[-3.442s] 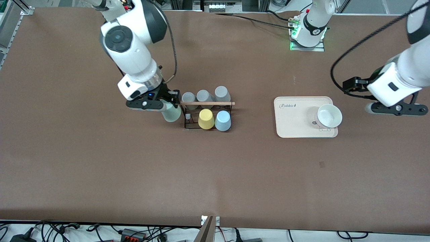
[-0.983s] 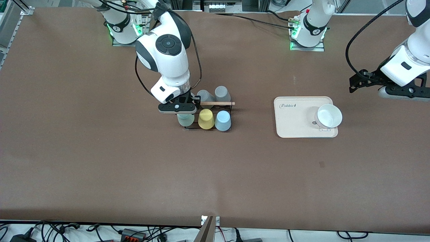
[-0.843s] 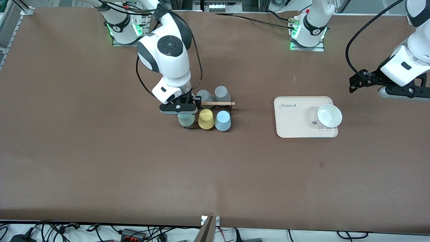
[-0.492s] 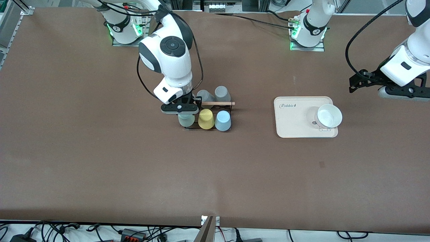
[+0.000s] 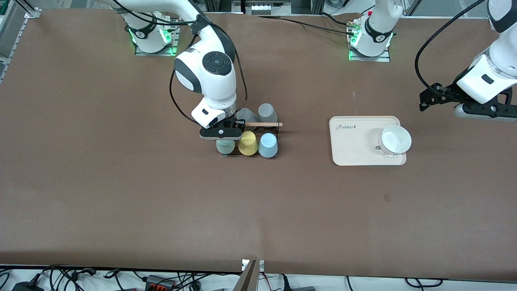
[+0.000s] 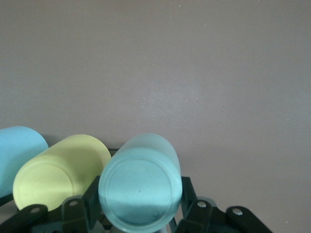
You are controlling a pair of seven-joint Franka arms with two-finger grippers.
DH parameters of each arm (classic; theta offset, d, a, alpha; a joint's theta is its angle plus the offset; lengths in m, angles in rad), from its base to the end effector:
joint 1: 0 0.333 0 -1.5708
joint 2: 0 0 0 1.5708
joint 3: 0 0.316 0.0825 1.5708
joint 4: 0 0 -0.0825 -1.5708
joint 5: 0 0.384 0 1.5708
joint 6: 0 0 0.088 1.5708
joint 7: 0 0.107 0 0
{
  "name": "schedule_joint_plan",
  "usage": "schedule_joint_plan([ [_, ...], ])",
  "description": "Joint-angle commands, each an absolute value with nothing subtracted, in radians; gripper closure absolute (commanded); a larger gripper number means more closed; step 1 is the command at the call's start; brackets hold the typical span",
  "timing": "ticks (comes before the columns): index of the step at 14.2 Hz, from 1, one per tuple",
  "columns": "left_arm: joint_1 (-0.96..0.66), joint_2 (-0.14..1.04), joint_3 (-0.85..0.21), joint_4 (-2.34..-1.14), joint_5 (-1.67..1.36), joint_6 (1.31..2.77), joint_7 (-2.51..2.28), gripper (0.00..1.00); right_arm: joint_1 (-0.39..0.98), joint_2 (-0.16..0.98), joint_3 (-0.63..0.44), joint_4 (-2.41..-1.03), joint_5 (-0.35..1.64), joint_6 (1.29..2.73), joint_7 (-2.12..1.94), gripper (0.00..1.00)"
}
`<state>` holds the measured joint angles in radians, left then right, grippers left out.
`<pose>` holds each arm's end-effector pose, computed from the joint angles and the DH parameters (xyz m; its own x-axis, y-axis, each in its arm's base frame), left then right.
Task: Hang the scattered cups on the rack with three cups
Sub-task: 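Hang the teal cup on the rack peg beside the yellow cup with the right gripper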
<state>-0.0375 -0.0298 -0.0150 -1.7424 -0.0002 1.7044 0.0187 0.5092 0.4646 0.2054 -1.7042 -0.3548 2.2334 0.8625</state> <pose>0.5512 -0.0291 0.5710 0.9974 -0.0711 -0.0082 -0.0711 -0.9975 -0.0001 0.5260 0.4231 0.3357 0.9803 0.0433 0.1927 0.0272 -0.9960 0.0854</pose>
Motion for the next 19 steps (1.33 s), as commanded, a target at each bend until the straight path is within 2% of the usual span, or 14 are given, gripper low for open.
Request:
schedule_joint_plan([
  [1,-0.037,-0.028,-0.014,-1.723,-0.005,1.681,0.028,0.00,0.520,0.474,0.201,-1.697,-0.379,2.238,0.890,0.72],
  [6,-0.037,-0.026,-0.014,-1.723,-0.002,1.681,0.029,0.00,0.526,0.491,0.201,-1.697,-0.379,2.243,0.890,0.67],
  [9,-0.037,-0.026,-0.012,-1.723,-0.002,1.681,0.032,0.00,0.526,0.491,0.201,-1.697,-0.380,2.247,0.891,0.47],
  [11,-0.037,-0.026,-0.011,-1.723,-0.002,1.681,0.032,0.00,0.526,0.491,0.201,-1.697,-0.379,2.246,0.891,0.23],
  [13,-0.037,-0.026,-0.012,-1.723,-0.002,1.681,0.032,0.00,0.526,0.491,0.201,-1.697,-0.379,2.246,0.891,0.12],
  [16,-0.038,-0.026,-0.014,-1.721,-0.002,1.681,0.032,0.00,0.526,0.491,0.201,-1.697,-0.379,2.244,0.891,0.08],
  [18,-0.037,-0.026,-0.012,-1.723,0.000,1.681,0.034,0.00,0.522,0.483,0.199,-1.697,-0.377,2.237,0.891,0.00],
  [19,-0.037,-0.028,-0.011,-1.721,0.000,1.680,0.034,0.00,0.519,0.476,0.198,-1.697,-0.377,2.232,0.888,0.00],
])
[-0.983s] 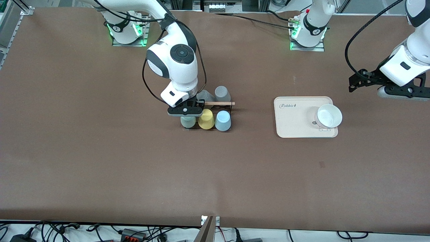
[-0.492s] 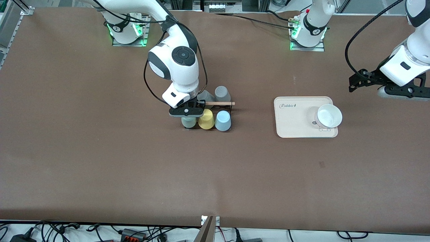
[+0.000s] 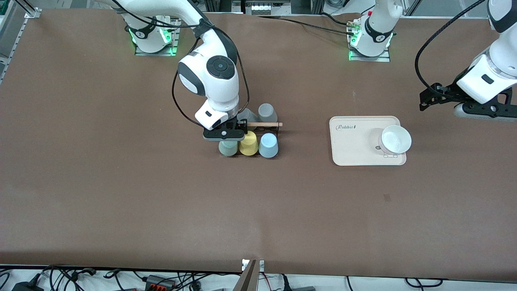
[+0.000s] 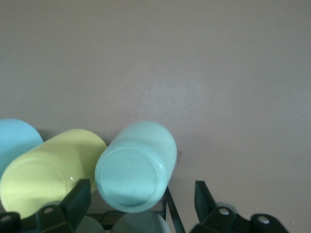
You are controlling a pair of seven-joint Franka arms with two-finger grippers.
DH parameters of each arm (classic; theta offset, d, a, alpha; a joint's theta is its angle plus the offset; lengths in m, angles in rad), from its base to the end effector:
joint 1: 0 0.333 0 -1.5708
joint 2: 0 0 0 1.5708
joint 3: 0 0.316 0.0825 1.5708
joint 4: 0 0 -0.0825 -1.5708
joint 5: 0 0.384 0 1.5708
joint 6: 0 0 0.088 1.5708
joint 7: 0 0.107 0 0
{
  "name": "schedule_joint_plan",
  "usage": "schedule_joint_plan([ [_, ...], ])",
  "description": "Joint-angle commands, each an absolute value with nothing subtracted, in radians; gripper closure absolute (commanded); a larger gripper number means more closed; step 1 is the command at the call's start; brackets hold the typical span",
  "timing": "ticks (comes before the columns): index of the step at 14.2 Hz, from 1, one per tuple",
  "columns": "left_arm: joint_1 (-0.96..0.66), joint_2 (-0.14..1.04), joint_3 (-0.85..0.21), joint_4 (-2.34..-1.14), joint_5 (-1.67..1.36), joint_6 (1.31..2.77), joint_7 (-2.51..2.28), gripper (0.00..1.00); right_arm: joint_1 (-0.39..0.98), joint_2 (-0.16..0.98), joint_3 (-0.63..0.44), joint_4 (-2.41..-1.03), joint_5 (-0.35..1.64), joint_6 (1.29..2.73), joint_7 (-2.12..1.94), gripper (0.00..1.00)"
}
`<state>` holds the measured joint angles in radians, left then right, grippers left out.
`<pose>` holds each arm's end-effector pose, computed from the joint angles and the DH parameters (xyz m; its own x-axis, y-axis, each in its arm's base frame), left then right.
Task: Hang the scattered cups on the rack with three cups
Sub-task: 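Hang the teal cup on the rack peg beside the yellow cup with the right gripper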
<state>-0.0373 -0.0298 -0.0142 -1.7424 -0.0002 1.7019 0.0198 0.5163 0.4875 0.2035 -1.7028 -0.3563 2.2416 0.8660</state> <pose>0.5510 -0.0285 0.5708 0.9974 -0.0712 -0.0107 -0.0712 -0.9975 0.0000 0.5244 0.4267 0.3218 0.9824 0.0485 0.1803 0.0326 -0.9954 0.0900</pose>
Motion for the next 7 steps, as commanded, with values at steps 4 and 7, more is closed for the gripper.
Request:
schedule_joint_plan([
  [4,-0.037,-0.025,-0.011,-1.713,0.002,1.680,0.034,0.00,0.502,0.420,0.195,-1.695,-0.364,2.169,0.865,0.00],
  [7,-0.032,-0.023,-0.011,-1.712,0.002,1.680,0.035,0.00,0.457,0.365,0.196,-1.695,-0.333,2.117,0.853,0.00],
])
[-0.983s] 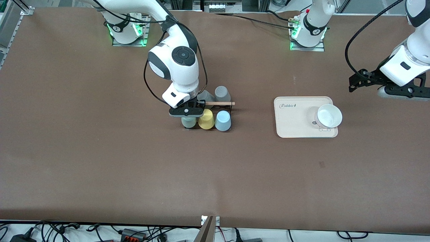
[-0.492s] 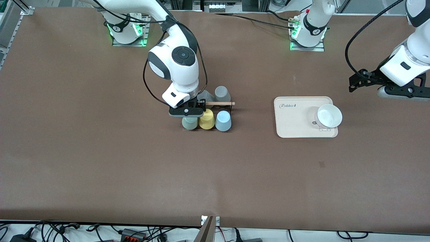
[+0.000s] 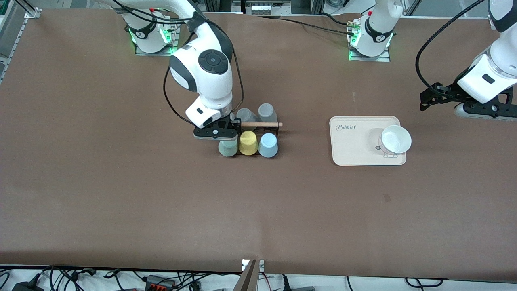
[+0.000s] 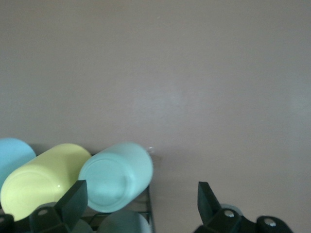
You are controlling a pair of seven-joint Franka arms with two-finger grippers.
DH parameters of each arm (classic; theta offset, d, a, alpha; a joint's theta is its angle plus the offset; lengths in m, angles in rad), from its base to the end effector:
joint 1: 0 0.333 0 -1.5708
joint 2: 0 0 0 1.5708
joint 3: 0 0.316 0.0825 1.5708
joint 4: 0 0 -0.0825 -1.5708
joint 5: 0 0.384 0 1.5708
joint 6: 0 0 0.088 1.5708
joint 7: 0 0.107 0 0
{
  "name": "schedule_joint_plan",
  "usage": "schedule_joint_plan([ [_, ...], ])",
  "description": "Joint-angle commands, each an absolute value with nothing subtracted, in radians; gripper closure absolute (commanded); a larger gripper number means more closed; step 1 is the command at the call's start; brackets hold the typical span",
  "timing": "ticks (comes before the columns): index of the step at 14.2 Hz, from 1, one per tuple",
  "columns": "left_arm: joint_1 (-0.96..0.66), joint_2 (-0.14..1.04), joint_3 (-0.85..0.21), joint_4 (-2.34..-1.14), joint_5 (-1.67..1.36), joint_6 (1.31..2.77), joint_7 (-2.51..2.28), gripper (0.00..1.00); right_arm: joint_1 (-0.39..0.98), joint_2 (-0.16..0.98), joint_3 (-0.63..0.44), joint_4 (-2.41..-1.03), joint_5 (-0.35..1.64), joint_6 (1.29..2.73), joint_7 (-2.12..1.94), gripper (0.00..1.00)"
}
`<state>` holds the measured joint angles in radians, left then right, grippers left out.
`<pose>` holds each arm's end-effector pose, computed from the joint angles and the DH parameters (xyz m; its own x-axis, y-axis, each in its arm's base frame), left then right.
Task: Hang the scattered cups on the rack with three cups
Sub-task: 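Open the right gripper and withdraw it from the rack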
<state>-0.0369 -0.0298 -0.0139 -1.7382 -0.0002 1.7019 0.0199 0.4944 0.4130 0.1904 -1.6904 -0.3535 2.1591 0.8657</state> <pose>0.5513 -0.0281 0.5728 0.9975 -0.0706 -0.0065 -0.0706 -0.9975 -0.0001 0.5358 0.4025 0.3689 0.9790 0.0002 0.2036 -0.0230 -0.9935 0.1114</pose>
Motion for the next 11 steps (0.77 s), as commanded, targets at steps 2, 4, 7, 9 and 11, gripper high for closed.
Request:
schedule_joint_plan([
  [2,-0.034,-0.023,-0.011,-1.712,0.002,1.681,0.035,0.00,0.401,0.321,0.196,-1.695,-0.254,2.079,0.748,0.00],
  [4,-0.032,-0.023,-0.011,-1.712,0.002,1.680,0.035,0.00,0.318,0.264,0.196,-1.689,-0.154,2.018,0.634,0.00],
  [7,-0.032,-0.023,-0.011,-1.712,0.002,1.680,0.035,0.00,0.177,0.171,0.187,-1.683,-0.048,1.896,0.488,0.00],
  [9,-0.032,-0.023,-0.011,-1.712,0.002,1.680,0.034,0.00,0.121,0.128,0.132,-1.681,0.012,1.865,0.393,0.00],
  [11,-0.032,-0.023,-0.011,-1.712,0.000,1.678,0.025,0.00,0.057,0.094,0.078,-1.668,0.015,1.792,0.265,0.00],
])
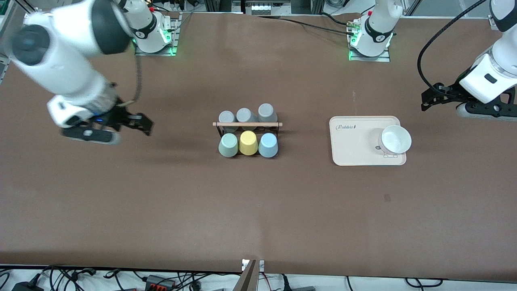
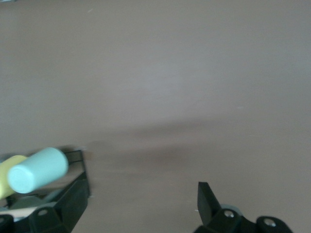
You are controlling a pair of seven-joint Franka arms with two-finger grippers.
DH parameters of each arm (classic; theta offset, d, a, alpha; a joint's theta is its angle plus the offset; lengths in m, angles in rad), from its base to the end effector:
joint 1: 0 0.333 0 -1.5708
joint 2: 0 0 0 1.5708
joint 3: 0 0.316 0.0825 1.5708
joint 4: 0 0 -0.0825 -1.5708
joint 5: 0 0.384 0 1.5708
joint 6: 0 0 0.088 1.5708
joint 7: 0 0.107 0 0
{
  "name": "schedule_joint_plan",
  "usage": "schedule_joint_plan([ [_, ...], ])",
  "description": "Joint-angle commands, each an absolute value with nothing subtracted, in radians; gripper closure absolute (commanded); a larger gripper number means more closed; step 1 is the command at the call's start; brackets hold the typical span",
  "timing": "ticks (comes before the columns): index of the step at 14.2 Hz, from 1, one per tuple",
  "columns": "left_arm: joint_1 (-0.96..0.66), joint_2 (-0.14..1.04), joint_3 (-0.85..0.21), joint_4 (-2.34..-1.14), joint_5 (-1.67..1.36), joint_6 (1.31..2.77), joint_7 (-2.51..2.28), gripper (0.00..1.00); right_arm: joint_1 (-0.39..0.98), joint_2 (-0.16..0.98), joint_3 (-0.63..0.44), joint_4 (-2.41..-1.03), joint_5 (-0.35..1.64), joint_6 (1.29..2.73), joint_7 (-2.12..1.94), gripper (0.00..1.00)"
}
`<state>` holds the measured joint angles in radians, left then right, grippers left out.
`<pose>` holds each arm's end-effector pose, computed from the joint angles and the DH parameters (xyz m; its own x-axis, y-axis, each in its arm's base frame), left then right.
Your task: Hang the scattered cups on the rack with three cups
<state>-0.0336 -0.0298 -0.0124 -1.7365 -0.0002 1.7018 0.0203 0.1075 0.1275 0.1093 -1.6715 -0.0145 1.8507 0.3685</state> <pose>0.5516 -0.0255 0.5736 0.9978 -0.0662 -0.0049 -0.0662 -0.9978 -0.0001 0.5947 0.1265 0.5276 0.9876 -0.1490 0.0490 -0.1483 -0.9888 -0.0187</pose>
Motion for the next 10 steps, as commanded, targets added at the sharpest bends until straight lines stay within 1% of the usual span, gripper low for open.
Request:
schedule_joint_plan([
  [1,-0.032,-0.025,-0.012,-1.712,0.000,1.677,0.023,0.00,0.017,0.086,0.058,-1.649,0.015,1.751,0.191,0.00],
  [4,-0.032,-0.026,-0.011,-1.712,-0.003,1.661,0.020,0.00,-0.090,0.080,0.005,-1.564,0.006,1.630,0.029,0.00],
  [6,-0.032,-0.028,-0.011,-1.712,-0.002,1.660,0.020,0.00,-0.124,0.110,-0.009,-1.481,-0.002,1.582,0.035,0.00],
  [7,-0.032,-0.028,-0.011,-1.712,-0.002,1.660,0.021,0.00,-0.138,0.113,-0.009,-1.461,-0.003,1.572,0.026,0.00],
  [9,-0.032,-0.028,-0.012,-1.710,0.000,1.660,0.021,0.00,-0.126,0.114,-0.021,-1.468,-0.006,1.525,0.022,0.00],
  [10,-0.032,-0.028,-0.012,-1.710,0.000,1.658,0.021,0.00,-0.106,0.109,-0.049,-1.470,0.006,1.482,0.029,0.00],
])
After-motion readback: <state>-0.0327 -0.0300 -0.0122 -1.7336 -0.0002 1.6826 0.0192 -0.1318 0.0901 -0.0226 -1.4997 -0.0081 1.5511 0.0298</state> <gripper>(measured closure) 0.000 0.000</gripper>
